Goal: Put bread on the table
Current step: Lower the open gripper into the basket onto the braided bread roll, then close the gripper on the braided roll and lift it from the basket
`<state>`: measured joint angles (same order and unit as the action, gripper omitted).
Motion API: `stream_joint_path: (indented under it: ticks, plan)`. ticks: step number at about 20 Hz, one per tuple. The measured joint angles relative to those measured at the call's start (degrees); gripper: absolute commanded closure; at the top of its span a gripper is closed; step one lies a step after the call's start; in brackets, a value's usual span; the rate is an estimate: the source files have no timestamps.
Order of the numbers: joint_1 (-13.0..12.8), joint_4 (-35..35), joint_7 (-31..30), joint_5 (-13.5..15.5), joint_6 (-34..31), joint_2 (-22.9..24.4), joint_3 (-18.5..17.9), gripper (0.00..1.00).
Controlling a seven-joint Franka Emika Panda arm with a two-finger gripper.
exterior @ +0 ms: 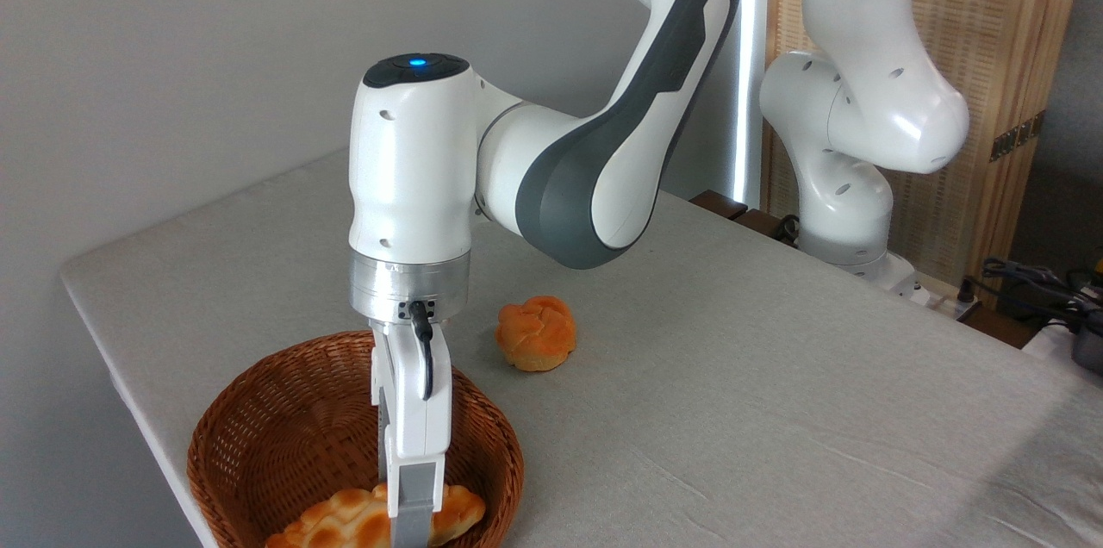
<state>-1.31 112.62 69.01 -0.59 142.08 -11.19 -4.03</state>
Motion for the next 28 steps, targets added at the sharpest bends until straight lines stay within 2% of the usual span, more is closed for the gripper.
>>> stream_joint_path:
  ticks: [10, 12, 15, 19, 22, 24, 26, 28]
  plan:
    - [0.0, 0.0, 0.0, 0.0, 0.1, 0.0, 0.0, 0.65]
    - [0.2, 0.0, 0.0, 1.0, 0.1, 0.3, -0.1, 0.65]
    - [0.5, -0.2, 0.0, 5.9, 0.1, 1.7, -0.4, 0.64]
    - [0.5, -0.3, 0.0, 14.2, 0.1, 4.5, -0.5, 0.64]
    - [0.6, -0.4, -0.4, 17.0, -0.4, 6.3, -0.6, 0.64]
    - [0.6, -0.4, -1.5, 17.3, -3.5, 7.7, -1.1, 0.64]
    - [0.8, -0.5, -2.0, 17.3, -10.0, 10.0, -2.4, 0.64]
    - [3.1, -0.6, -2.1, 17.3, -19.2, 13.4, -3.4, 0.64]
